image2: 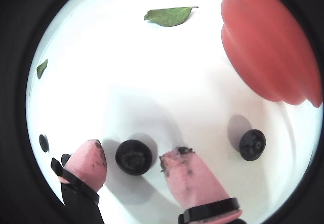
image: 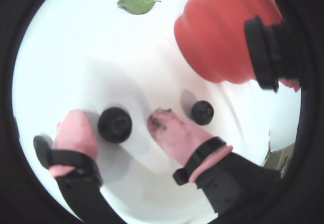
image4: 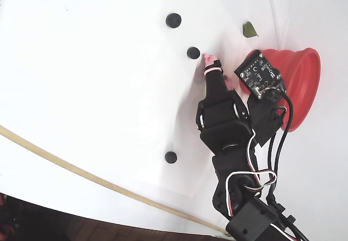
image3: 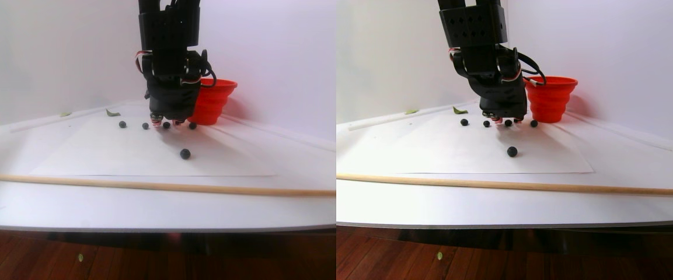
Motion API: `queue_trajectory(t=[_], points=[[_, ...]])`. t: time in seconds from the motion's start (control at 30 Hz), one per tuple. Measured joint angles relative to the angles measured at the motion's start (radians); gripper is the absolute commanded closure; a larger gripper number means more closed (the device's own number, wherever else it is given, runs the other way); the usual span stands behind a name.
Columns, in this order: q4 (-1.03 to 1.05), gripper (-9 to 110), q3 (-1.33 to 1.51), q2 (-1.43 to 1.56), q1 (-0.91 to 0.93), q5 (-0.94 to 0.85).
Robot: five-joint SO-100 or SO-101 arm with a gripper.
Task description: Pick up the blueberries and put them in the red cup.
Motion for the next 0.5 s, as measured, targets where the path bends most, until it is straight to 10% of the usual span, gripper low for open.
queue_trajectory(t=[0.5], points=[[0.008,83,-0.048,-0.041,0.000,0.002]])
